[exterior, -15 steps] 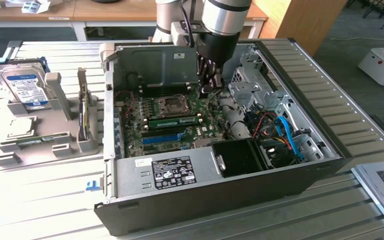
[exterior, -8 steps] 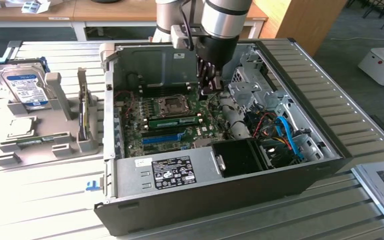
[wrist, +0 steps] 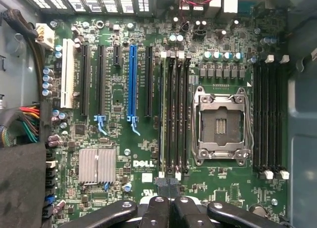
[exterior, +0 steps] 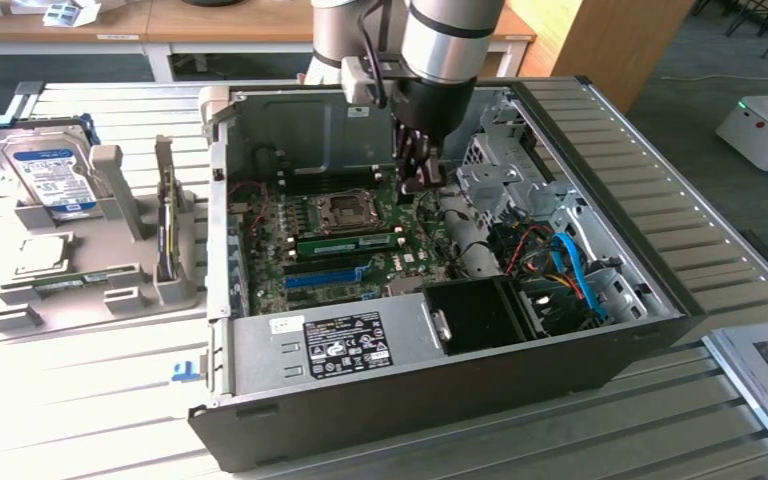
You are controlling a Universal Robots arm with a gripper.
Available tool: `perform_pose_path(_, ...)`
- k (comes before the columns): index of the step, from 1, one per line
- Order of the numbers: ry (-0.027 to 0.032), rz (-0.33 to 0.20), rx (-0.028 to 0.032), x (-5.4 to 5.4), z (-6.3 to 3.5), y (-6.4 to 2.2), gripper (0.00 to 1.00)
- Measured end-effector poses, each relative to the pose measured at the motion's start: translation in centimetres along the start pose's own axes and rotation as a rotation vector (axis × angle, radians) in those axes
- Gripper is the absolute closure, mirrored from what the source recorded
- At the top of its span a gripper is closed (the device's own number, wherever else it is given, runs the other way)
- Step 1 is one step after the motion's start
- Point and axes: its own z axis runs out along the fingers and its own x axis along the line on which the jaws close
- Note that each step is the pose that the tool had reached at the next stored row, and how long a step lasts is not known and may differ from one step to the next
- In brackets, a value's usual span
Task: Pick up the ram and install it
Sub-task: 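Press down the ram until it locks into place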
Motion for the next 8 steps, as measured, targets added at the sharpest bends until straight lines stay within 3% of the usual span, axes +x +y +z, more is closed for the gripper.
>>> perform_pose_path(8,-0.0002,0.000,0.0001,0.01,0.69,-0.03,0.90)
